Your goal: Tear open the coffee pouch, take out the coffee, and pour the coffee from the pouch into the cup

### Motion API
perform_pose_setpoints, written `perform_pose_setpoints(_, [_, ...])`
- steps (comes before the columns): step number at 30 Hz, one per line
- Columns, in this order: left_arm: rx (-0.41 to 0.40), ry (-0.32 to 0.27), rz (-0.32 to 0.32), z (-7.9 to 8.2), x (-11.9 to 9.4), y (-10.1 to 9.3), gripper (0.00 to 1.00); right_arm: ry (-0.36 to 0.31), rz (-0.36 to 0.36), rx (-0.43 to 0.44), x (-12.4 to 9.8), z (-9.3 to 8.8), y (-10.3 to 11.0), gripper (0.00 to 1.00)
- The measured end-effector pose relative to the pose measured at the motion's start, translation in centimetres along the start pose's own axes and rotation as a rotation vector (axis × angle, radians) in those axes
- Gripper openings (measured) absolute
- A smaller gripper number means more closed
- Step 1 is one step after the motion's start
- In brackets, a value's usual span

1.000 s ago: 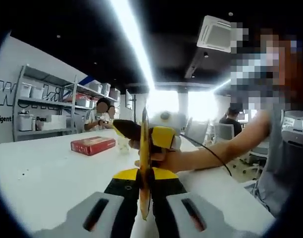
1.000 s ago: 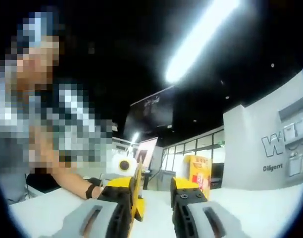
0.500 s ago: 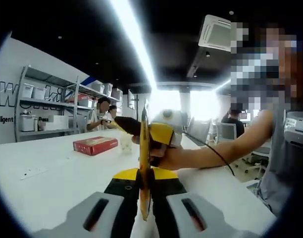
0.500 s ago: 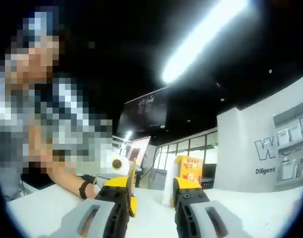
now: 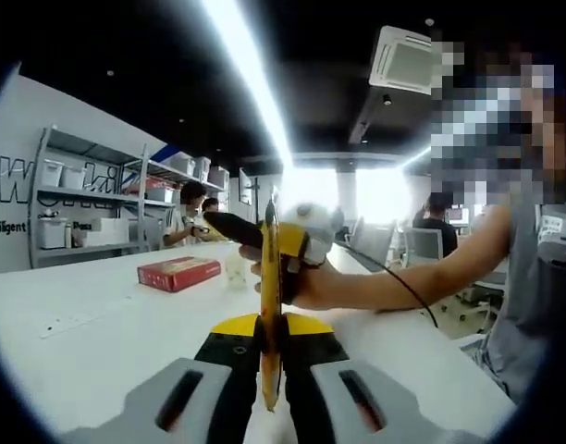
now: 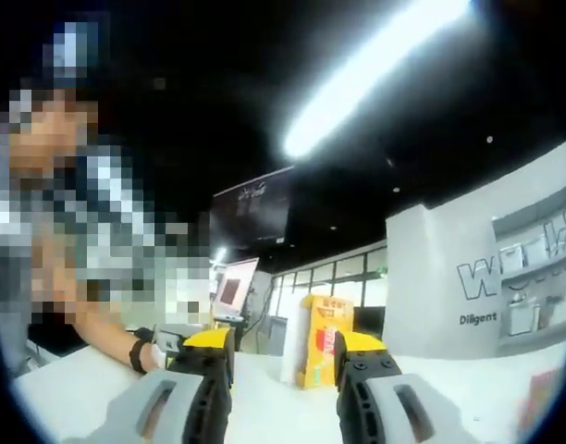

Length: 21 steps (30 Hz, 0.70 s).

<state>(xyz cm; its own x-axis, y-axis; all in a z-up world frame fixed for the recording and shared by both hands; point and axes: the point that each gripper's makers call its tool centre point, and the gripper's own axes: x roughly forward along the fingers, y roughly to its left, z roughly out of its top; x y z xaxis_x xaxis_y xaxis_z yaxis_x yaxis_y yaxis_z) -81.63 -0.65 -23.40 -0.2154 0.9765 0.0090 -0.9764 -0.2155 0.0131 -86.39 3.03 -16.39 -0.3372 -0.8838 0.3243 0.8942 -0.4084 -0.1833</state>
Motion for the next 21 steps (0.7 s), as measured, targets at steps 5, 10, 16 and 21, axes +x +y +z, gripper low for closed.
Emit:
perform_pose_setpoints(5, [0.009, 0.005, 0.0, 0.0, 0.3, -0.3, 0.11, 0.039, 0.041, 0.032, -0.6, 0.3, -0.2, 0.46])
perform_pose_setpoints(10, [0.032, 0.03, -0.016, -0.6, 0.9, -0.7, 0.11, 0.118, 0.056, 0.021, -0.5, -0.1, -0.4, 0.48])
perform_pose_setpoints(16, [0.038, 0.029, -0.009, -0.5, 0.7, -0.5, 0.11, 0.146, 0.044, -0.01, -0.4, 1.1, -1.0, 0.48])
perform_pose_setpoints(21, [0.03, 0.016, -0.005, -0.2, 0.6, -0.3, 0.11, 0.149, 0.022, -0.045, -1.3, 1.8, -2.2, 0.5])
